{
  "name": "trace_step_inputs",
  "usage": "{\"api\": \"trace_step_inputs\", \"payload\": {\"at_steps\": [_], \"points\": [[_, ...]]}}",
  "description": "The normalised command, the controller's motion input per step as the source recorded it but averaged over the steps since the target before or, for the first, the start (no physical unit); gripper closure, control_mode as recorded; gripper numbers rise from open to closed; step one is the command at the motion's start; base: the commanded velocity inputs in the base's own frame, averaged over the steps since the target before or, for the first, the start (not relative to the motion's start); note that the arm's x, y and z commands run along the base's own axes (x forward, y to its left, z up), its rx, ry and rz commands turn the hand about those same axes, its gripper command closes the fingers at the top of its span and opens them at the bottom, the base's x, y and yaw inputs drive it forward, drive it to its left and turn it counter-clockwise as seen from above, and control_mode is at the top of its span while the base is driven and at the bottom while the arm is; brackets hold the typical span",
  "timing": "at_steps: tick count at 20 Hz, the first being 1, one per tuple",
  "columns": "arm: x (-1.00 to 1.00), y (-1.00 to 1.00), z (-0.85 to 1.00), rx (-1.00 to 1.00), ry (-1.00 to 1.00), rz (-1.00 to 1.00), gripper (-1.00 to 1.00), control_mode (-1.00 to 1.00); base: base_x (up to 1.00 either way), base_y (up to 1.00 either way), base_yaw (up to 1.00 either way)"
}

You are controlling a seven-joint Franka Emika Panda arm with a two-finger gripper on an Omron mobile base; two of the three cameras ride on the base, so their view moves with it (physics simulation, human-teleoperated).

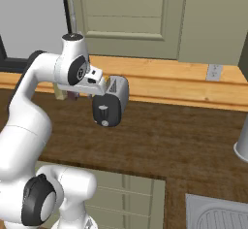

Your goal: Start the toaster. Once the lever pops up, take the bread to the plate on the dining counter.

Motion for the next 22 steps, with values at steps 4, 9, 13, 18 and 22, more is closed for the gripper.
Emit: {"api": "trace_step_inputs", "payload": {"at_steps": [4,9,13,18,22], "points": [[-0.04,0.00,0.00,0.00,-0.05,0.00,-1.00,-1.00,0.00,0.00,0.00],[-0.02,0.00,-0.02,0.00,-0.03,0.00,-1.00,-1.00,0.00,0.00,0.00],[0.02,0.00,-0.28,-0.06,-0.18,0.00,-1.00,-1.00,0.00,0.00,0.00],[0.25,0.00,-0.38,-0.07,-0.12,-0.01,-1.00,-1.00,0.00,0.00,0.00],[0.28,0.00,-0.29,0.00,-0.02,0.00,-1.00,-1.00,0.00,0.00,0.00]]}}
